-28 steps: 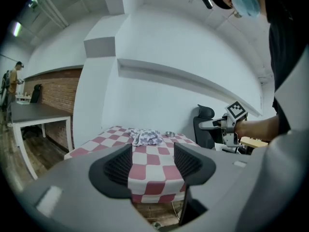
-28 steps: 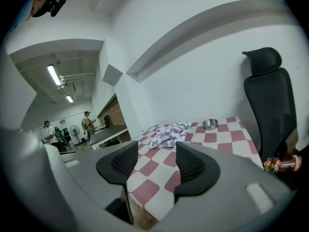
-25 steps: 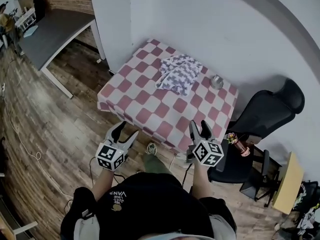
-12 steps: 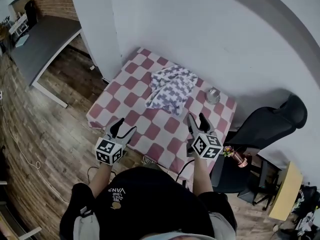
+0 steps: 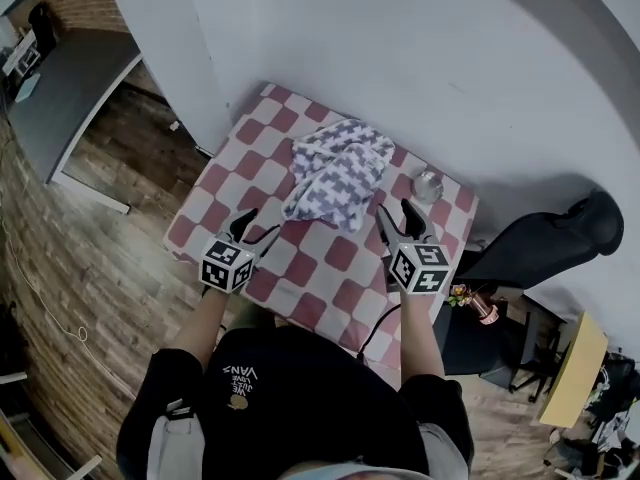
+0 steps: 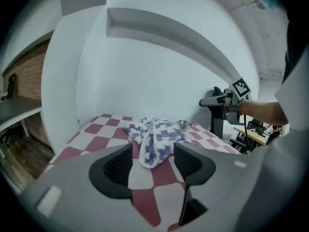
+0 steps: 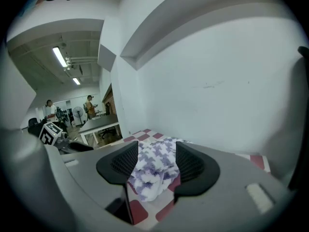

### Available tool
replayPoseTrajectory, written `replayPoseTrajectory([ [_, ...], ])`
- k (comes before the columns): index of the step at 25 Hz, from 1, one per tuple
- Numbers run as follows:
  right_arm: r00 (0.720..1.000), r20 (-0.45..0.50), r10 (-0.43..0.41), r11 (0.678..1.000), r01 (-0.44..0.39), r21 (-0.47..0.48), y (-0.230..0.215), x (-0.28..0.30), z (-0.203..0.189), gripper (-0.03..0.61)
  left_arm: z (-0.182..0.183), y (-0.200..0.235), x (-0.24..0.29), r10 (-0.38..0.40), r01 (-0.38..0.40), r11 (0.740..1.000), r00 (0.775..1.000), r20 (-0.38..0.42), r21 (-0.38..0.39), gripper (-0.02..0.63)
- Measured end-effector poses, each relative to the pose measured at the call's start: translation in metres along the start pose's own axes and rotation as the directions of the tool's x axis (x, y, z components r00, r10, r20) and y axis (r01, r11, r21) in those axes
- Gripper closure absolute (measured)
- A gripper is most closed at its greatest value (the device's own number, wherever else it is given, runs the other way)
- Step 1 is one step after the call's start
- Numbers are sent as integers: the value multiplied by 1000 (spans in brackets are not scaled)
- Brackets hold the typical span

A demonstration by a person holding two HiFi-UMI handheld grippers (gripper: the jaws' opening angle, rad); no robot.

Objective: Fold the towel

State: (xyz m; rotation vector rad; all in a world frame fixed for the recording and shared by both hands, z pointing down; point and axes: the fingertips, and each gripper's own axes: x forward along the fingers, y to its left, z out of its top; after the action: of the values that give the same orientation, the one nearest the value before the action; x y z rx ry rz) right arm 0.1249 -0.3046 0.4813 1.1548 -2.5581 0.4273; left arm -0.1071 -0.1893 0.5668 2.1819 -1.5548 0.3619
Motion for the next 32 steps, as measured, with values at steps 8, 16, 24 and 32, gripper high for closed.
replayPoseTrajectory([
  [8, 989, -112, -93, 994, 85, -74, -30, 61, 7, 344, -21, 38, 67, -85, 82, 996, 980, -179, -23, 368],
  [16, 966, -252, 60, 985, -98, -141, -48, 160, 6, 347, -45, 23, 104, -254, 271, 962, 908, -335, 7, 368],
  [24, 852, -467, 236, 959, -282, -31, -58, 224, -32, 318, -63, 15, 106, -295, 335, 942, 858, -420, 22, 368],
  [32, 730, -623, 282, 943, -330, 40, -55, 227, -67, 417, -59, 25, 109, -237, 323, 937, 866, -440, 131, 476],
])
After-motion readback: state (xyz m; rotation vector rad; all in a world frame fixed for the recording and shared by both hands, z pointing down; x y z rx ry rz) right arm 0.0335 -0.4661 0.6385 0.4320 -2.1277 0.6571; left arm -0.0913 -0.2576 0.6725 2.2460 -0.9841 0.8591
